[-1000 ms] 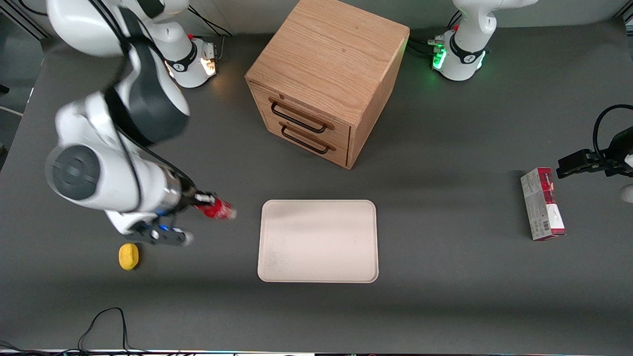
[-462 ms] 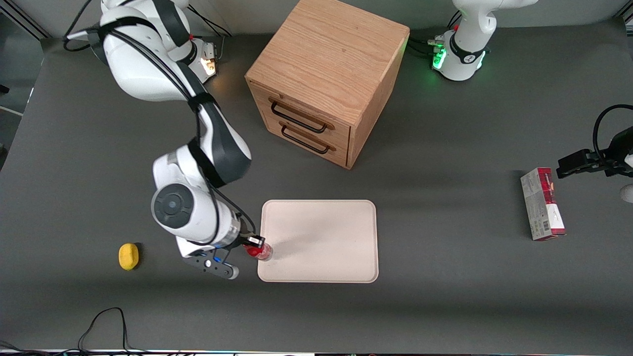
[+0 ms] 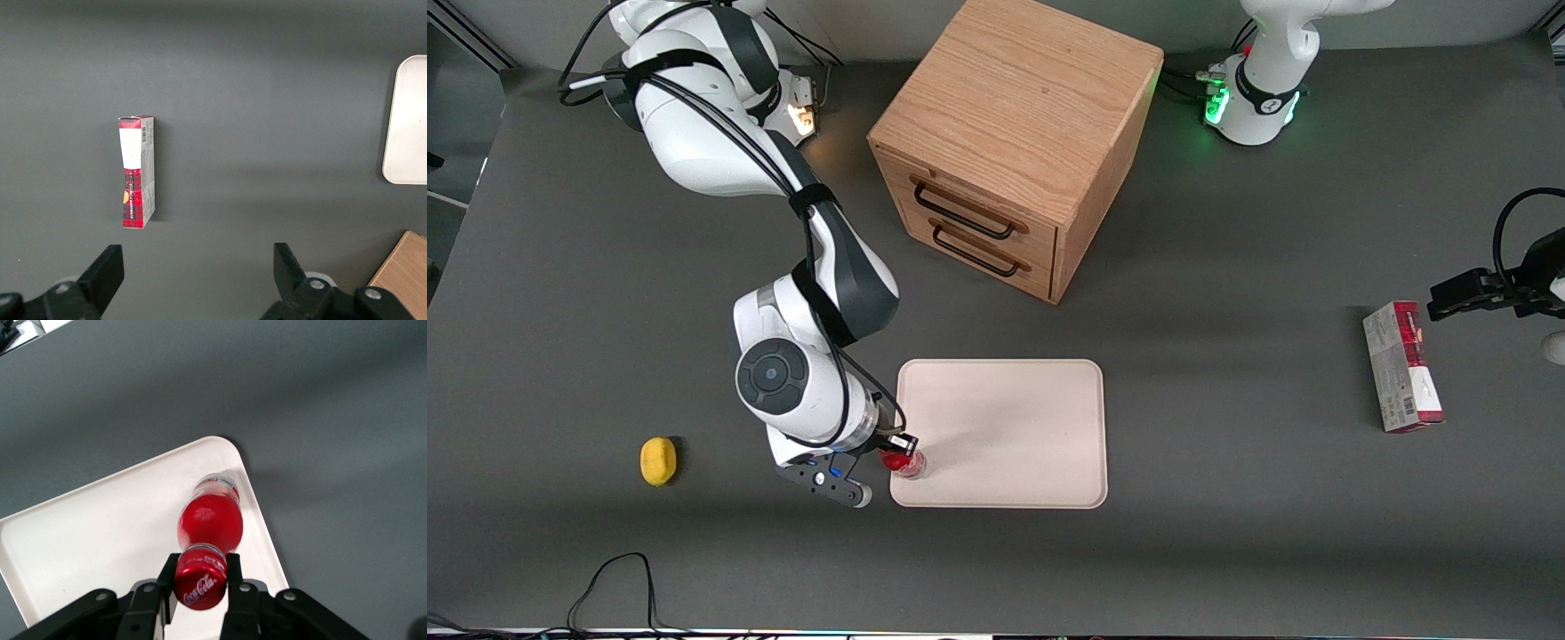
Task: Place coke bottle on tray
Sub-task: 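Lower the bottle onto the tray and open the right gripper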
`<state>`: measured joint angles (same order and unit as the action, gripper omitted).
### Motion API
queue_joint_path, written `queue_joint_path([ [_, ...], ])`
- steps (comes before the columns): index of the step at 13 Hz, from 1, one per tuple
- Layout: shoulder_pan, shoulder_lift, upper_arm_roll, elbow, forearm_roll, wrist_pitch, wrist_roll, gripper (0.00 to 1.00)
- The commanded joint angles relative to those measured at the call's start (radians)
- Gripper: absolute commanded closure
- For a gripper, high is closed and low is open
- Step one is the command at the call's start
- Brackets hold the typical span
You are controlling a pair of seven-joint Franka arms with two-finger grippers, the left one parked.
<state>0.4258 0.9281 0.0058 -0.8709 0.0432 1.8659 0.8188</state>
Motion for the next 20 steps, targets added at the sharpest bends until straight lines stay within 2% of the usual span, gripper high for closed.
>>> queue_joint_path([
  [1,0.010,0.021,-0.001,0.052,-0.025,0.007,0.034,1.00],
  [5,0.010,0.025,0.000,0.046,-0.025,0.024,0.036,0.98],
  [6,0.010,0.028,0.000,0.043,-0.025,0.027,0.036,0.92],
  [7,0.010,0.035,0.000,0.044,-0.025,0.029,0.036,0.81],
  [8,0.010,0.035,0.000,0.043,-0.025,0.029,0.040,0.64],
  [9,0.010,0.035,0.000,0.044,-0.025,0.029,0.040,0.22],
  [10,0.010,0.035,0.000,0.043,-0.025,0.029,0.040,0.00],
  [20,0.010,0.031,-0.001,0.043,-0.025,0.023,0.040,0.00],
])
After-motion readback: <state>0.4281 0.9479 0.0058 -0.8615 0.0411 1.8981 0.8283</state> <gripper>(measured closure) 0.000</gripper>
